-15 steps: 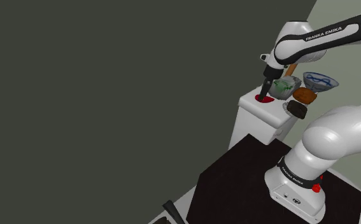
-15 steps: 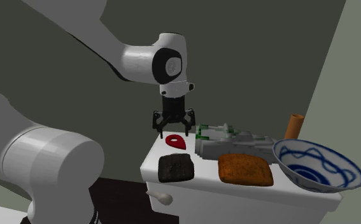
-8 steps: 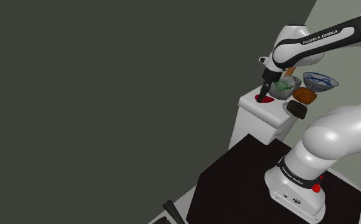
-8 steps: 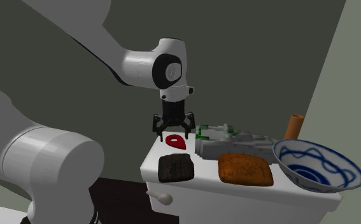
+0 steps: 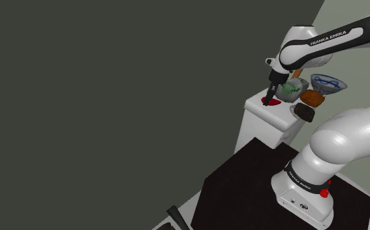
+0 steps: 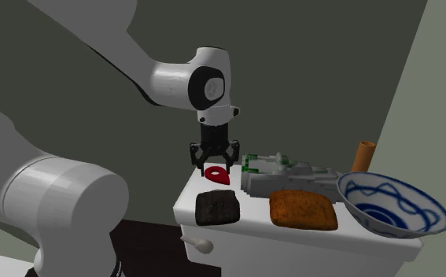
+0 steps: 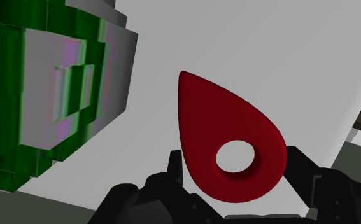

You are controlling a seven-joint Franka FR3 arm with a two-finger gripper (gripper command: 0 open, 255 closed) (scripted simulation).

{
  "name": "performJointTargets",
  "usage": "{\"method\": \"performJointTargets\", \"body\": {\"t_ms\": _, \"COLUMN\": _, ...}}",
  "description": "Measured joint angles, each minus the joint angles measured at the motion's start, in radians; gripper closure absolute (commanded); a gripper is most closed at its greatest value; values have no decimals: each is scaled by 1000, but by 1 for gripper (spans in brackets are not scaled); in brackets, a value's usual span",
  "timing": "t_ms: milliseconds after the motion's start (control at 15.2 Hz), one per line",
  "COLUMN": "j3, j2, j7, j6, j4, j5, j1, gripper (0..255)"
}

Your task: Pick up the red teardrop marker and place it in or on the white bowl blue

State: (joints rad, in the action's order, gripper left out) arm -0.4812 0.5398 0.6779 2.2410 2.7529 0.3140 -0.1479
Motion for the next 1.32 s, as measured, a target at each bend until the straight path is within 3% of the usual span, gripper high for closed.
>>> {"method": "performJointTargets", "body": {"t_ms": 330, "j3": 2, "j2": 6, "j7": 0, "j6": -9, "j4": -3, "j5": -1, "j1": -1, "gripper": 255}}
{"method": "performJointTargets", "body": {"t_ms": 1320, "j3": 61, "j2": 110, "j7": -3, "j6": -243, "j4": -132, "j5": -35, "j1": 4, "gripper": 255}}
